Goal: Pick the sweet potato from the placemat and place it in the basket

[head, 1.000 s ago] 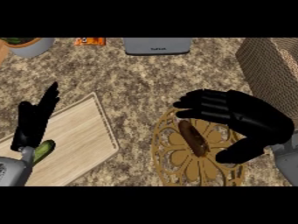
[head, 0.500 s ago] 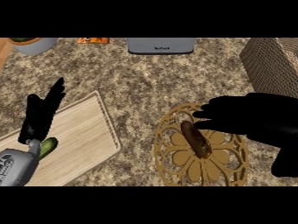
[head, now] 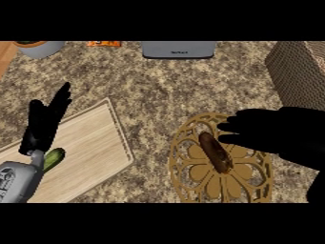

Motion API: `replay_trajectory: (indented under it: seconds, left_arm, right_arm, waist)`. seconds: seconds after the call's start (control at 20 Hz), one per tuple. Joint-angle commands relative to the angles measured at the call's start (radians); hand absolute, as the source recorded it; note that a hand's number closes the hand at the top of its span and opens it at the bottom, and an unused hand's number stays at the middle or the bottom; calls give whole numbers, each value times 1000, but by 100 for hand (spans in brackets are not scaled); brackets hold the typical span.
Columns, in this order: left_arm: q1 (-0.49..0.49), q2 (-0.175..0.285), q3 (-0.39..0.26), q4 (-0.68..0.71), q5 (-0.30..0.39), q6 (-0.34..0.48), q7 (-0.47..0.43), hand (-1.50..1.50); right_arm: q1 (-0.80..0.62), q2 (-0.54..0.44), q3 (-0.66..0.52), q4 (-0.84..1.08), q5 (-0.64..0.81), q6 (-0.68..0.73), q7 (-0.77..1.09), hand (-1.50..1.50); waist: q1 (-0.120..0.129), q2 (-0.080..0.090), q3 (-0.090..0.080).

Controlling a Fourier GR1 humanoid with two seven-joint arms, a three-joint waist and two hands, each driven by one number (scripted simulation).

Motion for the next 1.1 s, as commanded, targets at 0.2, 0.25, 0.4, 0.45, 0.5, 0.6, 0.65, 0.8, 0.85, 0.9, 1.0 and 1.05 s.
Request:
replay_trajectory:
  seconds: [0.2,0.25,0.4,0.45,0.5,0.6,0.65,0.8,0.85,0.9,1.0,1.05]
  left_arm:
    - [0,-28,44,-34,-38,-28,32,0]
    - [-2,-62,20,-9,-63,-11,18,0]
    - [57,-52,45,-6,-71,-48,-51,0]
    - [-5,-84,43,-11,-88,-21,22,0]
    - [18,-50,70,8,-61,-66,-41,0]
    - [36,-78,54,-68,-89,-47,44,0]
    - [4,-70,66,-30,-76,-68,16,0]
    - [-12,-85,81,25,-105,-73,-4,0]
    - [-25,-67,112,-22,-83,-103,55,0]
    - [3,-103,90,-5,-133,-69,11,0]
    - [22,-109,108,38,-117,-103,-38,0]
    - [32,-100,132,54,-101,-122,-77,0]
  right_arm:
    - [68,150,24,3,210,-82,-15,-150]
    - [104,128,10,39,253,-129,-82,-150]
    - [101,167,43,102,324,-152,-136,-150]
    - [86,161,-2,133,328,-145,-167,-150]
    - [31,207,54,232,366,-168,-162,-150]
    - [40,212,12,230,368,-131,-191,-150]
    - [115,206,77,250,436,-241,-248,-150]
    - [93,182,30,333,449,-225,-336,-150]
    - [127,232,42,251,467,-194,-263,-150]
    - [113,253,43,267,497,-198,-267,-150]
    - [126,295,61,254,524,-208,-249,-150]
    - [109,245,28,344,532,-251,-359,-150]
  waist:
    - [5,1,0]
    - [3,2,1]
    - [7,3,0]
    - [5,2,1]
    - [12,4,0]
    - [8,2,0]
    - [7,3,1]
    - [7,3,1]
    - [4,1,0]
    - [4,2,0]
    - [5,2,0]
    - [6,2,0]
